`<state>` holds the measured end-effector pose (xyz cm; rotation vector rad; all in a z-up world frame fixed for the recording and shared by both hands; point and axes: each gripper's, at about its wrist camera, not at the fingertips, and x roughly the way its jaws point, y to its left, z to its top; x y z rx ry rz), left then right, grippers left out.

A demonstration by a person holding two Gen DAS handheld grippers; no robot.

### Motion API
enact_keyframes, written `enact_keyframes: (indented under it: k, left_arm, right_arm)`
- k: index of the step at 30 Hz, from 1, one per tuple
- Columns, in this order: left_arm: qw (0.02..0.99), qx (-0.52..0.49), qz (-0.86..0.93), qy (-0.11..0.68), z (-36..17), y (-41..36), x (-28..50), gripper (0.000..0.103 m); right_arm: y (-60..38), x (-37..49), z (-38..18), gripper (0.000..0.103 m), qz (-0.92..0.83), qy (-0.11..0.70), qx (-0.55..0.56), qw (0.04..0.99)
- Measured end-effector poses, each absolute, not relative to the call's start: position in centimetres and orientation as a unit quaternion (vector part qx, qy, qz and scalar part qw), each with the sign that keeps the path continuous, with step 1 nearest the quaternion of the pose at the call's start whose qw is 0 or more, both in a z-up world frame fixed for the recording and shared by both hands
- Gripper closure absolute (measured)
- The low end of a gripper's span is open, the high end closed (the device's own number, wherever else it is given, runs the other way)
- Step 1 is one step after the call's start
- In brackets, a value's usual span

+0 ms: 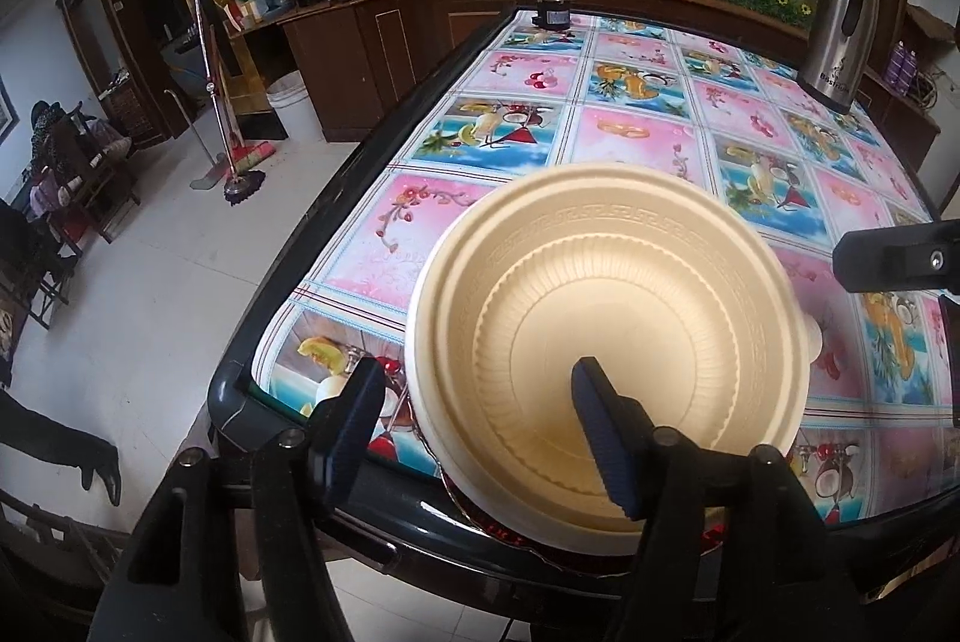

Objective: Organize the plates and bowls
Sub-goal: 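Lower the small beige bowl into the white foam bowl and open the left gripper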

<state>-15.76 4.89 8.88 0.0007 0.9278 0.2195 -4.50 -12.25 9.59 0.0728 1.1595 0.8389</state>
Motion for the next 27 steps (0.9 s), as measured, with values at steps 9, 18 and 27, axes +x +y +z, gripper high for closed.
enact_keyframes:
  k: [9, 18, 27]
  left_arm:
    - [0.889, 0.004, 0.110, 0.445, 9.1, 4.9, -15.8, 0.036]
    - [0.890, 0.003, 0.111, 0.442, 9.5, 4.9, -15.6, 0.036]
    - [0.893, 0.007, 0.112, 0.437, 10.0, 4.9, -15.4, 0.036]
  right_arm:
    - [-11.9, -4.2, 9.1, 0.063, 0.386, 0.535, 0.033, 0.751]
    - [-12.2, -3.6, 8.6, 0.062, 0.378, 0.540, 0.044, 0.750]
    - [-12.4, -3.2, 8.3, 0.062, 0.375, 0.541, 0.051, 0.752]
